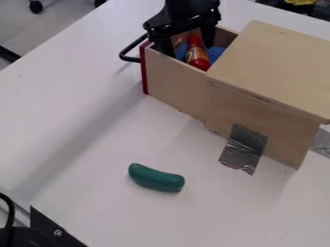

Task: Put the red bottle in the drawer

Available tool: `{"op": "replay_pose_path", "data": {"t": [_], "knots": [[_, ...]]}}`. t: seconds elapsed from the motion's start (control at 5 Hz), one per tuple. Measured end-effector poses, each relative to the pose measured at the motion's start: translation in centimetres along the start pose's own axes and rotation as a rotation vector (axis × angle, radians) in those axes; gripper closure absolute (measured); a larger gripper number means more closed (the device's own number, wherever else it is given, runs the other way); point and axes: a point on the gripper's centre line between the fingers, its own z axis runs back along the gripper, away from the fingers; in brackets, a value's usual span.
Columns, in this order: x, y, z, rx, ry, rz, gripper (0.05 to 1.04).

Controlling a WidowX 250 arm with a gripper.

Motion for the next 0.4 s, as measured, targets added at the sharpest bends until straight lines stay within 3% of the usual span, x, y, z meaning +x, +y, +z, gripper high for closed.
{"op": "replay_pose_path", "data": {"t": [0.2, 0.4], "knots": [[-0.7, -0.1, 1.0, -0.01, 0.048, -0.044, 0.084], [-0.7, 0.2, 5.1, -0.037, 0.023, -0.104, 0.084]]}}
